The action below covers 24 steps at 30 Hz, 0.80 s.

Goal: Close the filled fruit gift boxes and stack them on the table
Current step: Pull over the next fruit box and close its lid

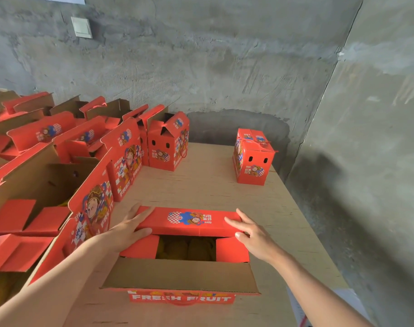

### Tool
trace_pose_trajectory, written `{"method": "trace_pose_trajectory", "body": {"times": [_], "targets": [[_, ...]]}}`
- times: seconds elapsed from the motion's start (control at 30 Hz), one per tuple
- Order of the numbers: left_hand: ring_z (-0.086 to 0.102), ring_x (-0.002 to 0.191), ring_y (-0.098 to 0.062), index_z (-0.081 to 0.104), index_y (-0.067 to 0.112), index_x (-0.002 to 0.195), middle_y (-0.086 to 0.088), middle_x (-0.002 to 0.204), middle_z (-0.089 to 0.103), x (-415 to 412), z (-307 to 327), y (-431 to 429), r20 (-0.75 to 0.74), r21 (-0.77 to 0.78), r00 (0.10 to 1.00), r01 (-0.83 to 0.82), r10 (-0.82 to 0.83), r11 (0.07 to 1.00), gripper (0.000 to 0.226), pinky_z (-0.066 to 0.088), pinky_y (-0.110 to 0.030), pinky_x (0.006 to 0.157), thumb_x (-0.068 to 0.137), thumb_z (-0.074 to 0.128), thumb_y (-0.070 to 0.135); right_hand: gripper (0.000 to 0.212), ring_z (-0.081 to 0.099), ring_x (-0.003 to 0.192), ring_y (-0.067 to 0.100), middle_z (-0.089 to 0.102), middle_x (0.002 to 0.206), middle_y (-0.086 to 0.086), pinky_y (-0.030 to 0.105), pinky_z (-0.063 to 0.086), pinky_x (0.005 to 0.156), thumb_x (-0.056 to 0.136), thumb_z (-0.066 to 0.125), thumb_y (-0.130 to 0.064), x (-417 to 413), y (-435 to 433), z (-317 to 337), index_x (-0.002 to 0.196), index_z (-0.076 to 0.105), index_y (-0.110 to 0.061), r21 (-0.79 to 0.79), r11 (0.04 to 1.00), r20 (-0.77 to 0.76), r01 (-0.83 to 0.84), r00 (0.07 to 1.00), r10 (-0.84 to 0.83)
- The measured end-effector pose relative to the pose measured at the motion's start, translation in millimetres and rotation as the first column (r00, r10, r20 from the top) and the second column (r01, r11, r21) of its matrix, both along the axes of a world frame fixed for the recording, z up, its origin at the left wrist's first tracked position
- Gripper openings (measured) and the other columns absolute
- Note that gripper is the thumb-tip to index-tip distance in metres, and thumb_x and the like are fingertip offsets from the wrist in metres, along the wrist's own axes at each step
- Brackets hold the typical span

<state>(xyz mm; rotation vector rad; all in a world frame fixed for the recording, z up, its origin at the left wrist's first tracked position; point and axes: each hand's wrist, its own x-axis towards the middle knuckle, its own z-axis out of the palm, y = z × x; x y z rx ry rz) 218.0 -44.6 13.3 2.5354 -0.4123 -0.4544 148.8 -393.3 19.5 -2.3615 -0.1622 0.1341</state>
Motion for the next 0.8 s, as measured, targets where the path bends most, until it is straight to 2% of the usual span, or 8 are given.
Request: {"method": "trace_pose_trajectory", "body": {"times": [0.17,0.3,0.4,0.47,0.53,0.6,0.67,0.8], "targets": [[0.012,0.142,-0.021,0.009,0.045,0.145,0.013,0.155,-0.019,-10,-4,-3,-0.093,-0.272,0.989,-0.138,0.117,0.952,0.05,0.045,-0.016,0.08,0.1,0.029,0.042,0.047,0.013,0.135,-0.009,0.01,0.152,-0.024,0.012,0.017,0.109,0.098,0.038,-0.006,-1,-5,-4,0.135,0.048,-0.033,0.028,0.999,0.021,-0.023,1.0,0.023],[0.003,0.144,-0.017,0.012,0.039,0.147,0.015,0.155,-0.014,-13,-7,-5,-0.126,-0.4,0.977,-0.21,0.174,0.892,0.05,0.041,-0.027,0.094,0.101,0.031,0.034,0.039,0.029,0.134,-0.007,0.028,0.144,-0.023,0.003,0.027,0.101,0.098,0.042,-0.007,-9,-11,-7,0.132,0.053,-0.024,-0.037,0.999,0.12,-0.035,0.992,0.04],[0.014,0.142,-0.018,0.005,0.038,0.148,0.017,0.155,-0.007,-14,-9,-6,-0.219,-0.477,0.954,-0.29,0.207,0.83,0.055,0.041,-0.037,0.104,0.101,0.033,0.035,0.045,0.036,0.133,-0.003,0.035,0.138,-0.027,0.002,0.027,0.101,0.096,0.041,0.003,-16,-19,-7,0.129,0.056,-0.022,-0.087,0.996,0.159,-0.034,0.986,0.048],[0.043,0.125,-0.02,-0.001,0.039,0.148,0.011,0.148,0.017,-16,-8,-8,-0.326,-0.533,0.911,-0.396,0.251,0.748,0.06,0.053,-0.031,0.084,0.101,0.036,0.035,0.062,0.032,0.135,-0.004,0.028,0.14,-0.034,0.002,0.025,0.102,0.09,0.036,0.013,-20,-25,-5,0.134,0.05,-0.028,-0.162,0.985,0.12,-0.056,0.99,0.076],[0.054,0.097,-0.014,-0.002,0.037,0.148,0.008,0.131,0.03,-18,-9,-10,-0.399,-0.543,0.867,-0.487,0.3,0.684,0.063,0.051,-0.023,0.063,0.1,0.038,0.037,0.078,0.024,0.136,-0.009,0.012,0.144,-0.042,0.006,0.034,0.1,0.085,0.037,0.013,-25,-28,-2,0.141,0.034,-0.042,-0.243,0.965,0.049,-0.101,0.992,0.116],[0.052,0.089,-0.011,0.011,0.028,0.15,0.003,0.132,0.04,-17,-13,-10,-0.433,-0.537,0.829,-0.552,0.353,0.638,0.059,0.045,-0.023,0.063,0.099,0.04,0.039,0.091,0.018,0.134,-0.012,-0.005,0.145,-0.045,0.019,0.048,0.091,0.082,0.045,0.009,-30,-28,3,0.143,0.015,-0.052,-0.295,0.941,-0.039,-0.166,0.986,0.161],[0.055,0.087,-0.014,0.032,0.019,0.144,-0.003,0.115,0.056,-16,-16,-10,-0.459,-0.537,0.796,-0.602,0.395,0.591,0.049,0.043,-0.025,0.062,0.099,0.042,0.036,0.101,0.017,0.133,-0.011,-0.017,0.143,-0.046,0.025,0.052,0.085,0.079,0.057,0.001,-32,-29,9,0.143,0.002,-0.054,-0.304,0.925,-0.131,-0.227,0.972,0.195],[0.06,0.083,-0.021,0.043,0.015,0.139,0.001,0.091,0.059,-18,-11,-13,-0.409,-0.548,0.785,-0.619,0.465,0.563,0.043,0.045,-0.028,0.06,0.098,0.048,0.027,0.112,0.006,0.134,-0.014,-0.026,0.14,-0.044,0.022,0.042,0.101,0.073,0.074,-0.016,-24,-31,22,0.145,-0.004,-0.049,-0.26,0.909,-0.296,-0.325,0.923,0.245]]}}
